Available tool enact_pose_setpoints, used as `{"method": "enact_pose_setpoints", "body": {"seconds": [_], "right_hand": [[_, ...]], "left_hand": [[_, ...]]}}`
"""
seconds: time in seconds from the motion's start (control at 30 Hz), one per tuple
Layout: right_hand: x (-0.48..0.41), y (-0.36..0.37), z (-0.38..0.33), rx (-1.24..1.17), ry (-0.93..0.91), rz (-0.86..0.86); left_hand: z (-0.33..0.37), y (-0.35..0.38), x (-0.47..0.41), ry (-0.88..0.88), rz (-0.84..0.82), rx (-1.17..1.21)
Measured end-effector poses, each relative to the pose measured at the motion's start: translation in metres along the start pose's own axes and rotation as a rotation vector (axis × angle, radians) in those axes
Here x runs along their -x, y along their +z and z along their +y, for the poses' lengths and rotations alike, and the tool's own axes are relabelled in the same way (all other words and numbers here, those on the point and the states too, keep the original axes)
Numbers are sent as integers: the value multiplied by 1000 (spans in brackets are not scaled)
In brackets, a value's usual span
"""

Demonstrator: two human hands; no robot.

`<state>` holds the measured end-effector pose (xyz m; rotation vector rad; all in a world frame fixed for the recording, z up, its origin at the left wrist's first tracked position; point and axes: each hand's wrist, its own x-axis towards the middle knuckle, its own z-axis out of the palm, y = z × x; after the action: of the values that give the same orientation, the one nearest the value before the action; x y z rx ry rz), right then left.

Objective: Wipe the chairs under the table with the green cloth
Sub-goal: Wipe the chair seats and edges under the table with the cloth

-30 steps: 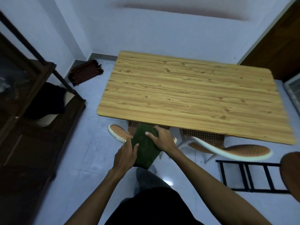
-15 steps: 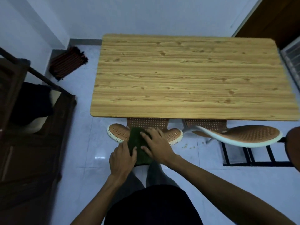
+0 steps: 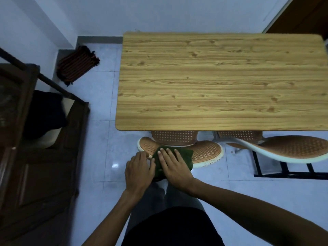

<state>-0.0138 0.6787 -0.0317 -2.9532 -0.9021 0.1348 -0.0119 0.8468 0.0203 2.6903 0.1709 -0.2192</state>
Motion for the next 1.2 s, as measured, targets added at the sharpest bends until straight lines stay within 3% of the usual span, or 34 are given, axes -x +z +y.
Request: {"method": "enact_pose_setpoints", "body": {"seconds": [0.13,0.3,0.43,0.53,0.63,0.77,0.9,1.0,1.2], "right_hand": [[-38,-4,-28,-30,54,-109],[-113,-4,-64,-112,122,-366],[-169,-2,-72,-147,302,-530],[-187,-6,-69,-209,255,-641],[-157,-9,-64,-252,233,-486],[-49,-18,-38,-247,198,-250],[53,-28,32,-31,126,-243],[91,-31,75,65,133,-266],[79,-22,59,-6,138,-203]], "left_hand": [[-34,-15,-14,25,32,24],[-59,-24,-27,75,29,52],[-69,-27,-35,117,14,9],[-72,-31,-36,119,2,21],[-73,-34,-33,103,-5,67],[-67,-25,-26,170,-98,81],[-61,-7,-16,261,-280,3],[-66,0,-6,290,-321,-61],[-80,8,-7,344,-339,-164]]}}
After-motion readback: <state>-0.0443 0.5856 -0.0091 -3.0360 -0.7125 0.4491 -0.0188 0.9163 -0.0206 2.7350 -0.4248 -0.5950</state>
